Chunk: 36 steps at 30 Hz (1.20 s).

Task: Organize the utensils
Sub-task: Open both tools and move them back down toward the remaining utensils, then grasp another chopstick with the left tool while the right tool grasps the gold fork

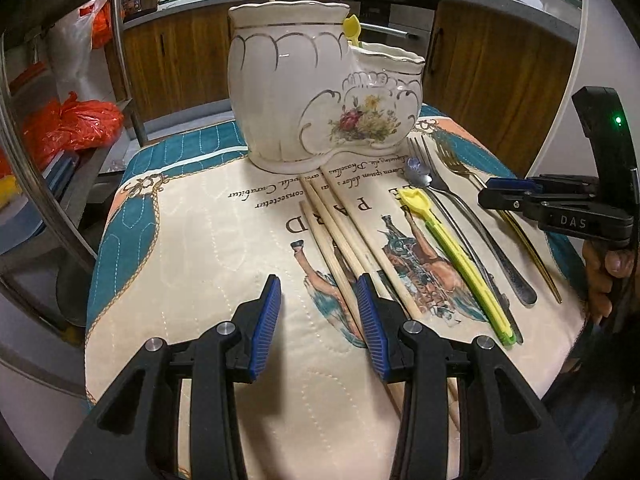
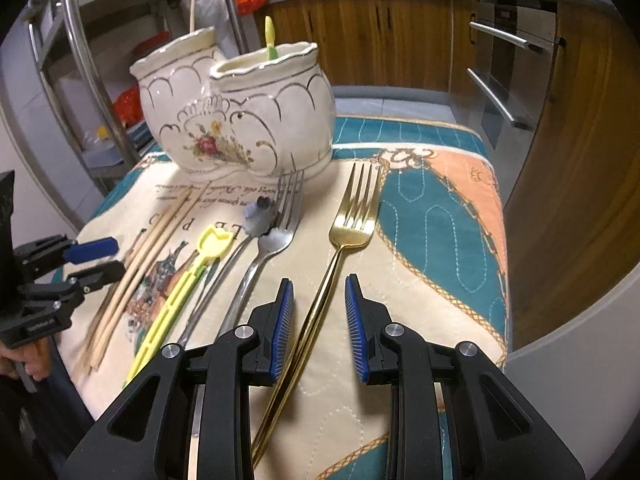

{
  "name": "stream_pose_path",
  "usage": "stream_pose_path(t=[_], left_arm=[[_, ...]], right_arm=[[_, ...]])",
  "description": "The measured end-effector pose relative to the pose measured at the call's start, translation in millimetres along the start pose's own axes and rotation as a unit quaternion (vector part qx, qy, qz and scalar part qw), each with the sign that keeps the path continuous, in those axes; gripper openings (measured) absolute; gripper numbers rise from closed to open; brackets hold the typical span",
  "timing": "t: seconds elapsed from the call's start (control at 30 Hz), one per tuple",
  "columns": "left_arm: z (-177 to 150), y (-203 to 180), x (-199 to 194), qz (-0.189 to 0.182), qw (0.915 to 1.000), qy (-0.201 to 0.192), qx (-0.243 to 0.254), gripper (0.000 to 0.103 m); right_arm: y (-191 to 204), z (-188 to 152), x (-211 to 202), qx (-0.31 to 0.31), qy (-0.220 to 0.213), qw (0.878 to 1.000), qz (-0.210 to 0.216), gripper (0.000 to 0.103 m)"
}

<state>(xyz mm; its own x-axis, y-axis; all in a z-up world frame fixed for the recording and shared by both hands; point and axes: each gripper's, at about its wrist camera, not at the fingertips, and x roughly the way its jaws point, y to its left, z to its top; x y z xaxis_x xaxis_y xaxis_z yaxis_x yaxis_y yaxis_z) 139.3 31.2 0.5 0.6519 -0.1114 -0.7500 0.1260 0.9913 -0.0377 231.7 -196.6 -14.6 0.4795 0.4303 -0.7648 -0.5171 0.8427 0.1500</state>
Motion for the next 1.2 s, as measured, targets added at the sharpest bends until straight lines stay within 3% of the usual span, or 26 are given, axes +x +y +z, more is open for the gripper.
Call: stream_pose_path(t=[0.03, 0.2, 0.43, 0.77, 0.93, 1.07, 1.13, 1.2], left_arm=[[0.8, 0.7, 0.4, 0.0, 1.0, 0.003, 0.001, 0.036], [5.2, 6.5, 1.4, -0.004, 0.9997, 0.021, 0.008, 0.024], [17.1, 26.0, 6.2, -0.032, 0.9962, 0.079, 0.017, 0.02], [46.7, 24.0, 28.2, -0.049, 0.9716, 0.221, 0.07, 0.02], [49.8, 20.9, 31.6, -0.052, 0.9594, 0.267, 0.076, 0.02], [46.3, 11.4, 30.5, -0.033, 0.9529, 0.284, 0.102, 0.02], [47.7, 10.0, 31.4, -0.026, 0.9521, 0.286, 0.105, 0.017], [49.4, 10.9, 31.5, -0.021, 0.9522, 0.287, 0.102, 0.007]], right_arm=[[0.5, 1.0, 1.0, -0.005, 0.002, 1.0, -0.003, 0.017], [-1.9, 7.1, 2.8, -0.032, 0.032, 0.999, -0.001, 0.015], [-10.8, 23.1, 5.7, -0.074, 0.122, 0.99, -0.006, 0.013], [-7.5, 55.2, 33.0, -0.084, 0.262, 0.961, -0.013, 0.015], [-6.0, 59.8, 36.2, -0.085, 0.269, 0.959, -0.022, 0.015], [-7.9, 55.9, 32.5, -0.076, 0.256, 0.963, -0.02, 0.014], [-13.4, 55.6, 30.5, -0.059, 0.247, 0.967, -0.015, 0.011], [-18.1, 54.2, 28.3, -0.046, 0.238, 0.97, -0.012, 0.009]])
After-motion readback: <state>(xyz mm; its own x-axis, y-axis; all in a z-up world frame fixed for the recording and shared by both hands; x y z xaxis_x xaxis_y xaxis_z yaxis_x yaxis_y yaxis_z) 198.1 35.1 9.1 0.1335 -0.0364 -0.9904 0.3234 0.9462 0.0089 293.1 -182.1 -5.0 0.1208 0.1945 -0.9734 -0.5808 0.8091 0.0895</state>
